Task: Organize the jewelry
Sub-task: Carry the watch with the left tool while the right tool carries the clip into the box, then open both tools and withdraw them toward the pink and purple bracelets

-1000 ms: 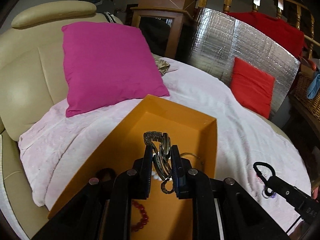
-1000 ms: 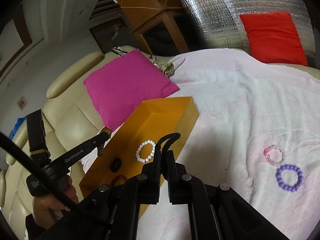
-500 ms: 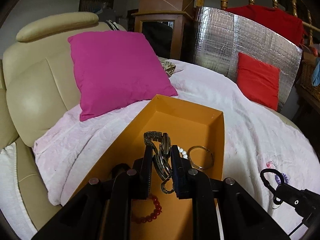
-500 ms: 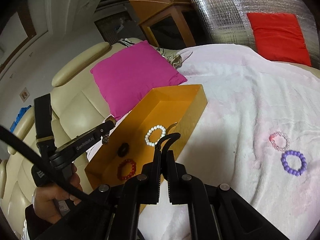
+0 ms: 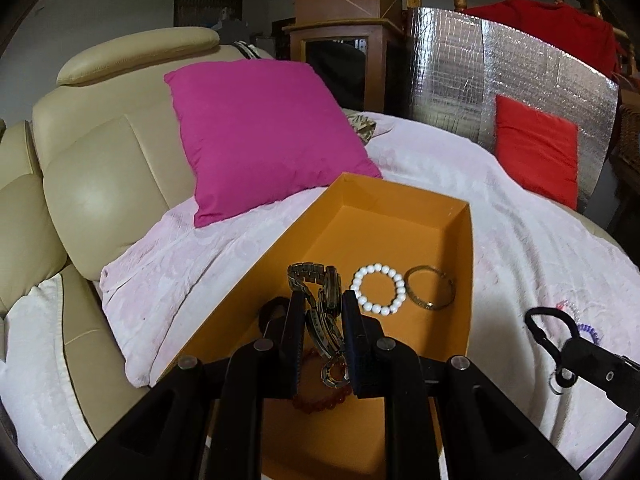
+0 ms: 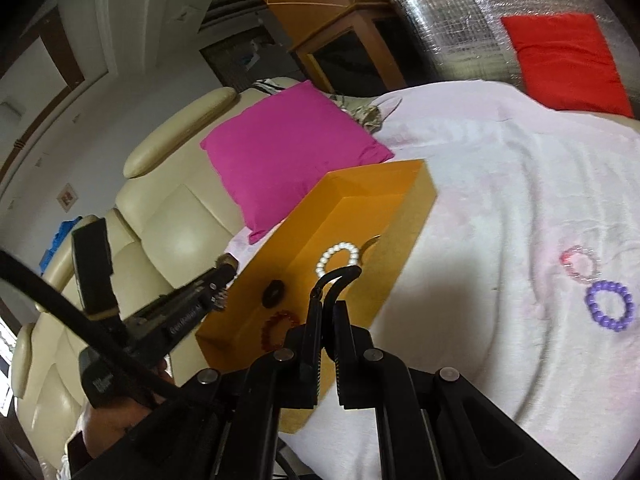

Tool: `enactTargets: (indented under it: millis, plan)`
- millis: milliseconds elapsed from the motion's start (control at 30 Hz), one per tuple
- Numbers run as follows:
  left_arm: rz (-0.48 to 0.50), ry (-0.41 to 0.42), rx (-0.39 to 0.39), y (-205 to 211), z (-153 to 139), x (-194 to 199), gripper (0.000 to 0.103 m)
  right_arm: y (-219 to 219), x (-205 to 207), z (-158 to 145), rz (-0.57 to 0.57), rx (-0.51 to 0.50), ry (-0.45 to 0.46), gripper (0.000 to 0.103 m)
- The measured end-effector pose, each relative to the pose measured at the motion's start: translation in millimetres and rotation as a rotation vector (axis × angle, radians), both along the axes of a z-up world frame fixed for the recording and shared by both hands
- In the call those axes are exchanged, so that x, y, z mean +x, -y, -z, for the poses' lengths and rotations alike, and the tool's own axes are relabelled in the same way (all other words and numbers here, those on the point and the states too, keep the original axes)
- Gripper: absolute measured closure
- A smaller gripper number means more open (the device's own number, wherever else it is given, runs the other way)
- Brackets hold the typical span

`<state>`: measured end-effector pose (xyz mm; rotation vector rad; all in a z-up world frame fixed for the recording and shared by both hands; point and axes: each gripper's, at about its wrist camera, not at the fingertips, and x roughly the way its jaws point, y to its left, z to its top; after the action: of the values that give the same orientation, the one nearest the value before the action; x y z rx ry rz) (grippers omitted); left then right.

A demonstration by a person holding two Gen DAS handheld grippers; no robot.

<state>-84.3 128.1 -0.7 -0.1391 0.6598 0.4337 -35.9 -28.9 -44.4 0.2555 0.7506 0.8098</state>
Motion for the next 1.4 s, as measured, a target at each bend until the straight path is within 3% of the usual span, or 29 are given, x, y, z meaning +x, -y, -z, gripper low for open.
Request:
enactTargets:
  millis: [567, 800, 967, 1067, 1267, 1333, 1400]
  plan:
    - [-0.046, -0.091, -0.017, -13.1, 23.6, -1.3, 0.084, -52.3, 27.5, 22.7, -0.076, 0.039, -0.042, 0.097]
    - [-0.044, -0.119, -0.012, -8.5, 28.6, 7.4, 0.084, -53.9, 44.0, 35.7, -0.106, 0.102, -0.104, 0.094]
    - [-0.052, -0.148, -0.011, -7.2, 34.6, 11.2, 0.082, -50.5, 53.9, 48.8, -0.106, 0.182, -0.200, 0.093]
    - [-0.057, -0.149, 0.016, -4.7, 34.6, 11.6, 0.073, -41.1, 55.6, 48.4, -0.092, 0.216, -0.215, 0.093]
    - [-0.031, -0.122, 0.029, 7.6, 31.8, 7.8, 0.070, -14.9, 50.7, 41.1, -0.016, 0.179, -0.196, 0.093]
    - [-0.010, -0.099, 0.027, 14.5, 30.0, 3.8, 0.054, -6.2, 46.2, 39.7, 0.009, 0.147, -0.191, 0.093]
    - [-0.002, -0.075, 0.015, 21.1, 27.9, -0.4, 0.046, 1.5, 41.5, 37.3, 0.038, 0.110, -0.183, 0.093]
